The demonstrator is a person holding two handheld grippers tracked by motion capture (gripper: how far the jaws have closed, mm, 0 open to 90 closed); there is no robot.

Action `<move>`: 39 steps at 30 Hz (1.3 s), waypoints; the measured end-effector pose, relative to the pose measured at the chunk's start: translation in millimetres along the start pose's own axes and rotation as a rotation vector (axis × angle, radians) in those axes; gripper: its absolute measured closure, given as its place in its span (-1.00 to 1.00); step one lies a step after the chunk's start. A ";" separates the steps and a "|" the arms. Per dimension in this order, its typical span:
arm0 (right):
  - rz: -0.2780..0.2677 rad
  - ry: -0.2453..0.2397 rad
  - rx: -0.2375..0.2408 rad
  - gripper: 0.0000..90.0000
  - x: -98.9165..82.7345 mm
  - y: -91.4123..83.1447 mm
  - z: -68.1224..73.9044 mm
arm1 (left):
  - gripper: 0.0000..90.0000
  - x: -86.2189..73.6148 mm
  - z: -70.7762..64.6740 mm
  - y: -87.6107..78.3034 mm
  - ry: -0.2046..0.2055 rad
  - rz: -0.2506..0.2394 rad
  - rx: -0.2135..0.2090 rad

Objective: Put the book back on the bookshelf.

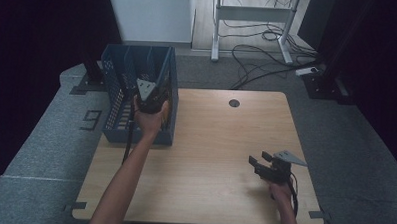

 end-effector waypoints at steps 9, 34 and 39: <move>-0.004 0.003 -0.002 -0.25 0.7 -1.0 -1.9 | 0.28 -11.7 0.6 -0.1 0.009 0.055 -0.024; 0.009 -0.001 0.011 -0.26 0.8 1.9 -1.4 | -0.14 -28.4 10.1 -29.1 -0.008 0.195 -0.079; 0.023 -0.012 0.018 -0.27 -1.0 4.8 0.6 | -0.15 -32.6 13.1 -37.8 -0.009 0.200 -0.085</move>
Point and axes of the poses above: each handheld gripper's, and its own axes: y roughly forward along the jaws, x roughly out of its top, z roughly to its left, the point moved 7 cm from there along y, roughly forward along the jaws, and after that the axes turned 5 degrees about -y, right-handed, at the moved point
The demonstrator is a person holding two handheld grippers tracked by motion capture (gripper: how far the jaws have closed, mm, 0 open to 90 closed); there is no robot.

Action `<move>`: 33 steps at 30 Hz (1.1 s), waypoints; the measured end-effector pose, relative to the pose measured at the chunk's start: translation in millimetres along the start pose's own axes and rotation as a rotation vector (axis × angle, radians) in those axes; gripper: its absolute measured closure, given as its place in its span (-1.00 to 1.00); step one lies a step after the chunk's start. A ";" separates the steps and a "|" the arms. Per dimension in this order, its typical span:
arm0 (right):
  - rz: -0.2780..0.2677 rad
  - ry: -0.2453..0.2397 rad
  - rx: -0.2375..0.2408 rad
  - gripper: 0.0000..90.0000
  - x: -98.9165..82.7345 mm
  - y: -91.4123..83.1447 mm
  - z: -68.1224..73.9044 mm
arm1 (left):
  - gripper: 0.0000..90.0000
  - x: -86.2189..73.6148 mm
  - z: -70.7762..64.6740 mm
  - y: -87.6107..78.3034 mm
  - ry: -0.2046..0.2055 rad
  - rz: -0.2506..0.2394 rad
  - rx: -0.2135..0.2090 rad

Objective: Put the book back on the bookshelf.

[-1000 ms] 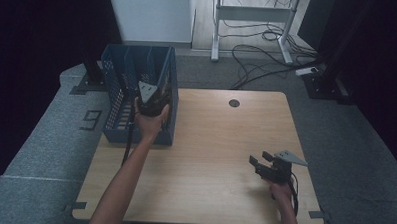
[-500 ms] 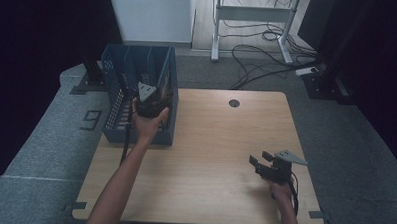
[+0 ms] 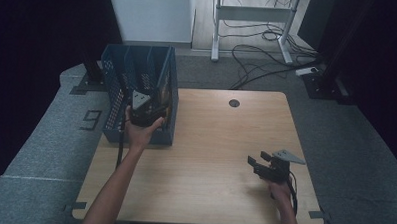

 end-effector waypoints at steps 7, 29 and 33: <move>0.008 0.006 -0.005 -0.27 -1.7 1.2 -1.2 | -0.17 -8.7 3.3 -13.1 -0.003 0.000 -0.010; 0.058 -0.006 -0.011 -0.28 -11.4 10.6 -0.4 | -0.18 -50.9 -0.8 -49.1 -0.027 0.035 -0.051; 0.064 -0.008 -0.012 -0.28 -13.5 11.6 -0.6 | -0.20 -63.6 -1.9 -53.8 -0.036 0.058 -0.047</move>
Point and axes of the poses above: each handheld gripper's, and its own axes: y roughly forward along the jaws, x roughly out of its top, z roughly to its left, the point moved 7 cm from there along y, roughly forward along the jaws, and after that the axes turned 5 degrees about -y, right-handed, at the moved point
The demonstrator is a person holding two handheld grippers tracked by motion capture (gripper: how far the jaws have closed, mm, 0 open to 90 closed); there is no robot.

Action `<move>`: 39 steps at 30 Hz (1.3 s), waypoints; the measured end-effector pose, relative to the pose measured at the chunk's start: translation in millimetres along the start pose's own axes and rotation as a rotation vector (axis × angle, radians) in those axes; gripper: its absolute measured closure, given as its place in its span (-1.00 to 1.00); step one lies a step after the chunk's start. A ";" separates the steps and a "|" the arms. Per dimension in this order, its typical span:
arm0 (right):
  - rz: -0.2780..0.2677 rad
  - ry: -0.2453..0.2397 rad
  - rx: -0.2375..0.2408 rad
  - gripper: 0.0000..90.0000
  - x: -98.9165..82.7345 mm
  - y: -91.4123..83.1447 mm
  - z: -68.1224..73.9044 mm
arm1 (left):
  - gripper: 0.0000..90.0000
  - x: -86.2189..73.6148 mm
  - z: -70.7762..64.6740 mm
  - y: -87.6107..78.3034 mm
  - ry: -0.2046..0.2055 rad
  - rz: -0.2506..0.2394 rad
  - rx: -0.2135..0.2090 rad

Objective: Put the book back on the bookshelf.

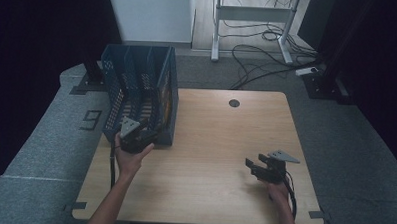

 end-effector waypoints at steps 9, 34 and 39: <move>0.004 0.011 0.003 -0.28 -2.3 0.9 -2.0 | -0.20 -29.9 -1.4 -8.6 -0.034 0.019 -0.023; 0.028 0.004 -0.020 -0.28 -8.5 4.8 -5.5 | -0.19 -101.0 5.5 -14.0 0.009 0.156 -0.063; 0.053 -0.028 -0.055 -0.29 -10.3 5.5 -5.5 | -0.20 -102.1 7.1 -13.1 0.018 0.166 -0.065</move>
Point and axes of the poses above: each handheld gripper's, and its own axes: y roughly forward along the jaws, x roughly out of its top, z roughly to its left, the point moved 7 cm from there along y, roughly forward along the jaws, and after that the axes turned 5 degrees about -y, right-handed, at the moved point
